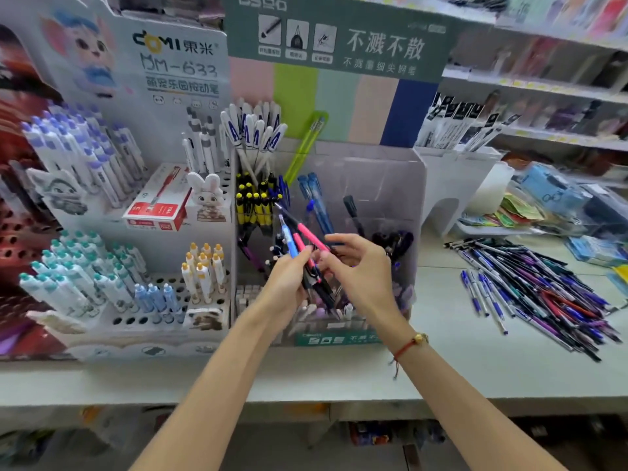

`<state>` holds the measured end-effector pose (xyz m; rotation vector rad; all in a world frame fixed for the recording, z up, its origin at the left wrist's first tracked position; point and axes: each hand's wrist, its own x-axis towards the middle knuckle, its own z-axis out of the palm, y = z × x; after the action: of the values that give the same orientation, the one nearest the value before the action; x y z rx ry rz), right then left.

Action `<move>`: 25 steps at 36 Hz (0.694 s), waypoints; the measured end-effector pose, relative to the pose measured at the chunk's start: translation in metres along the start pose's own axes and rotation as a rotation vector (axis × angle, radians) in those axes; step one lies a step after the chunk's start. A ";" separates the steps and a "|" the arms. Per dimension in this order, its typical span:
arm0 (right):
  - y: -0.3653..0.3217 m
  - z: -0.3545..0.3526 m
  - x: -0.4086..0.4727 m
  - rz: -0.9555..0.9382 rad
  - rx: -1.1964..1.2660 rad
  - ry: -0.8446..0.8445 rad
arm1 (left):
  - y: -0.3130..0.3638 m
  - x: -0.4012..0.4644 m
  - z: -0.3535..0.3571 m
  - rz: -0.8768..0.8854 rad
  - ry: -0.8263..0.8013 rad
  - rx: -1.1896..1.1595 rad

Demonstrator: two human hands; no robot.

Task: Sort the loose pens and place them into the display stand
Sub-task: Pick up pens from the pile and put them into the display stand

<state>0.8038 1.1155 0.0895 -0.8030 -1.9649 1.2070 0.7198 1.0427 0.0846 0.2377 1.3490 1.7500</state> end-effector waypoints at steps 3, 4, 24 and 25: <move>0.003 0.005 -0.003 -0.062 -0.119 0.021 | 0.001 0.002 0.003 -0.012 0.049 0.035; 0.002 0.004 -0.003 -0.064 -0.125 0.016 | 0.001 0.003 0.003 -0.017 0.055 0.042; 0.016 -0.008 -0.007 -0.003 -0.142 -0.119 | -0.015 0.011 0.000 -0.061 0.031 0.083; 0.016 -0.008 -0.008 0.000 -0.132 -0.117 | -0.015 0.010 0.000 -0.061 0.021 0.092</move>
<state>0.8168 1.1194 0.0755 -0.8145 -2.1583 1.1567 0.7218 1.0508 0.0681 0.2274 1.4385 1.6463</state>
